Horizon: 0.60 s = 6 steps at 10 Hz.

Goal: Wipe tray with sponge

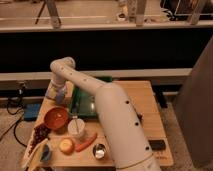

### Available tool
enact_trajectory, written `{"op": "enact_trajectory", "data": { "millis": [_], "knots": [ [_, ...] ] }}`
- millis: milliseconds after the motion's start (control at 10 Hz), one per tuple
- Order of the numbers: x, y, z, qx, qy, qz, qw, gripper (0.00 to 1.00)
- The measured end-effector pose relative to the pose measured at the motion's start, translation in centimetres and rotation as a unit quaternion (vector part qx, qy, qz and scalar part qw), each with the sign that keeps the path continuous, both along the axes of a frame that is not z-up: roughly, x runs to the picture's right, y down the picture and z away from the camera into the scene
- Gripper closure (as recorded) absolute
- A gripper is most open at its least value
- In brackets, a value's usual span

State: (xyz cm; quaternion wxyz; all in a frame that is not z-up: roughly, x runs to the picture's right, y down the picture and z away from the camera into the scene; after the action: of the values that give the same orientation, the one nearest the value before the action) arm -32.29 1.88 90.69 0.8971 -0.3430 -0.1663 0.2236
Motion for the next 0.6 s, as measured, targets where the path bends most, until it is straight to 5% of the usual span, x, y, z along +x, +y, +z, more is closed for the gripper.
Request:
{"op": "enact_trajectory", "data": {
  "millis": [400, 600],
  "knots": [
    [2.9, -3.8, -2.5, 0.049, 0.029, 0.011, 0.9983, 0.91],
    [5.4, -5.0, -2.9, 0.059, 0.062, 0.009, 0.9963, 0.91]
  ]
}}
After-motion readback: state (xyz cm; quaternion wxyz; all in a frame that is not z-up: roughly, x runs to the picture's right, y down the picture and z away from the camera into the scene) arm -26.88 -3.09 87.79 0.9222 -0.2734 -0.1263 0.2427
